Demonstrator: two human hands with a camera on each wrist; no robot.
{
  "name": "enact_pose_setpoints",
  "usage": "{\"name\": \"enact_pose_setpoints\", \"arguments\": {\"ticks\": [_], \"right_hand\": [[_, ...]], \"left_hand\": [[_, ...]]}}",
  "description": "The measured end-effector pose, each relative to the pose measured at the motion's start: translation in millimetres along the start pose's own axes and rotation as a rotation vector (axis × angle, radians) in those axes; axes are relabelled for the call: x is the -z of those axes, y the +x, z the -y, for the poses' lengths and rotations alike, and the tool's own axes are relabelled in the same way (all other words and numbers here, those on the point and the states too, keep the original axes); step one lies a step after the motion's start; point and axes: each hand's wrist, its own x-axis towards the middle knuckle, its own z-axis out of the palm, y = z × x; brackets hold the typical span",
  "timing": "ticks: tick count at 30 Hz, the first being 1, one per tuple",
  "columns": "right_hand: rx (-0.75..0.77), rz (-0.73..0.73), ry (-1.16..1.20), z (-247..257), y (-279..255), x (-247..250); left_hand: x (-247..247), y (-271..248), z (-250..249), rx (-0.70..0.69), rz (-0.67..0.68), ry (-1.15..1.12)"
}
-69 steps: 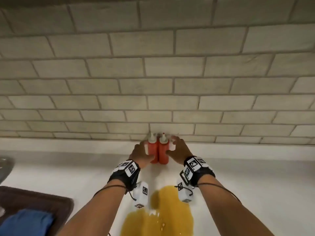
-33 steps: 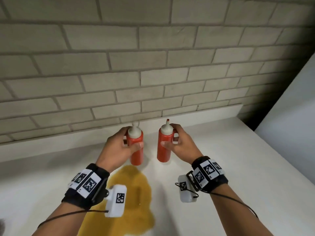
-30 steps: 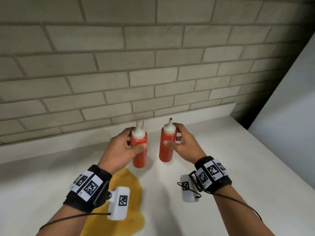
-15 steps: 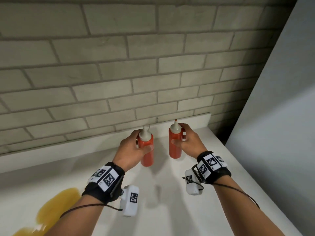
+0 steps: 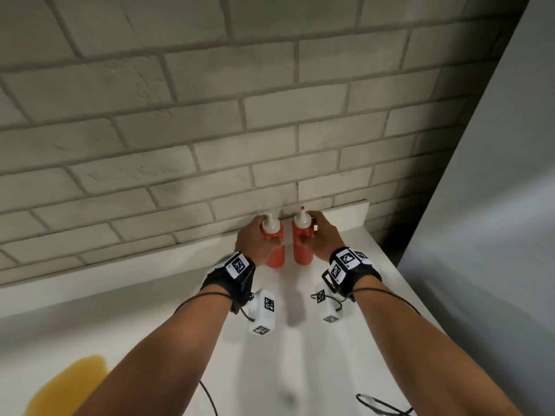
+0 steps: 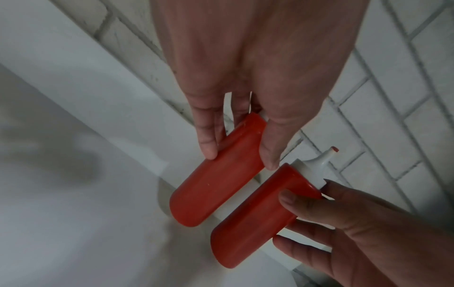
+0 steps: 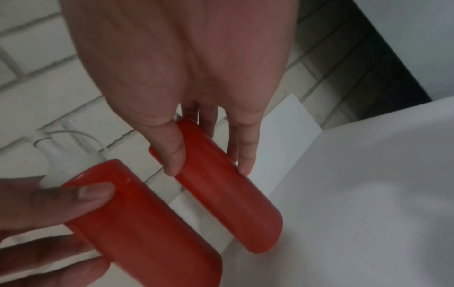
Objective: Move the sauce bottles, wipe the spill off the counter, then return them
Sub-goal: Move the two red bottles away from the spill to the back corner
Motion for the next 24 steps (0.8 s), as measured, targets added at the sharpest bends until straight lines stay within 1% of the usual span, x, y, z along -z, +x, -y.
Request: {"name": "enact_pose_setpoints", "arguments": {"ticks": [4,9,14,19,24], "right_hand": [[0.003,-0.003,-0.029,-8.2,17.4,-8.9],[0.031,-0.008,-0.048,-11.6,28.8,-16.3],[0.065,-0.046,-0.036,-9.9,34.3,-21.5],[0.087,-0.062,-0.035,-13.6,37.9,-26.3],[-0.007,0.023,0.023,-17.8,31.2,-21.2]], "left_hand": [[-11.0,18.0,1.8,0.037,-0.016,0.029],[-19.0,33.4,5.7,0.042,-0.032,0.056],[-23.6,41.7,5.4,0.060,-0.033,0.059],[-26.6,44.8,3.0,0.068,-0.066,0.039],[-24.3,41.3,14.5,0.056,-0.002,-0.018]]}}
